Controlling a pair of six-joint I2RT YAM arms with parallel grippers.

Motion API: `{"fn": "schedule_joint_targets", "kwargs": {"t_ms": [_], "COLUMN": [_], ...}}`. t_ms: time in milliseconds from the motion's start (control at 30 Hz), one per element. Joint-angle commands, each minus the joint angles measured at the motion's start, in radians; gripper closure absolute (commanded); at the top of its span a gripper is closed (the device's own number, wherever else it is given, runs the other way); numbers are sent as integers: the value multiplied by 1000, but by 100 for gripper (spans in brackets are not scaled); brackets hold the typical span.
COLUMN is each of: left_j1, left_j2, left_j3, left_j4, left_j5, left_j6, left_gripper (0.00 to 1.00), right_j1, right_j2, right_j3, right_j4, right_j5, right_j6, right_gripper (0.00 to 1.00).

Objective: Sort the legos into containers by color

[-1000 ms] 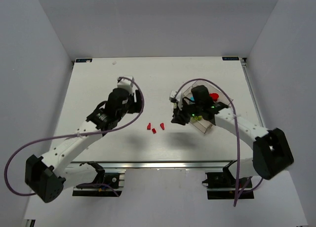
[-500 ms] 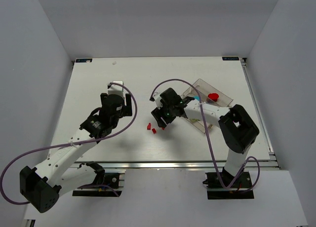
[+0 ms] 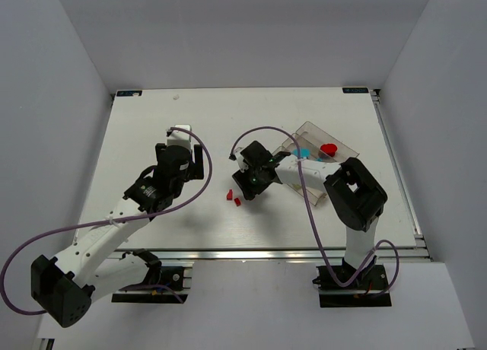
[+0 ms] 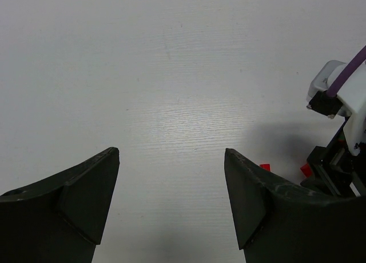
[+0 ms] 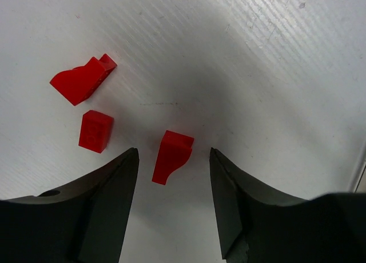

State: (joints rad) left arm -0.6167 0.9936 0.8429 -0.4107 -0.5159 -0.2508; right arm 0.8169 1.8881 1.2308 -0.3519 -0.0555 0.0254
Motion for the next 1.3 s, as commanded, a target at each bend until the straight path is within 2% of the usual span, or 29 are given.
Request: {"fn": "schedule_joint_targets", "kwargs": {"t_ms": [0,533,600,767,833,933,967,1133,1267], "left_j1": [3,3,3,3,3,3,3,3,3], "left_j2": [-12,7,-4,-7,14,63,80,137,189], "left_j3": [-8,-16,-18,-28,-33,-19,-18,-4,2], "left_j4": [9,35,36,53,72,67,64,69,75], "left_j5": [-1,140,142,198,282,385,408,514,596], "left_j6": [8,25,25,36,51,45,38,28,13], "left_gripper": [16,21,21,21,21,22,22,20,20], "right_j1": [10,28,31,24,19,-27,-77,-222,-329], "right_j2": [0,37,37,10,-38,-142,-170,-377,-446], "right_j3": [36,35,39,38,42,56,55,-10,-42], "right_j4": [-4,-2,-9,-21,-19,-12,-4,37,57], "right_j5": [25,94,105,109,115,66,33,-161,-60], "right_j6": [22,1,-2,-18,-51,-77,-78,-105,-78], "right_gripper": [44,59,64,84,85,95,100,100,100]}}
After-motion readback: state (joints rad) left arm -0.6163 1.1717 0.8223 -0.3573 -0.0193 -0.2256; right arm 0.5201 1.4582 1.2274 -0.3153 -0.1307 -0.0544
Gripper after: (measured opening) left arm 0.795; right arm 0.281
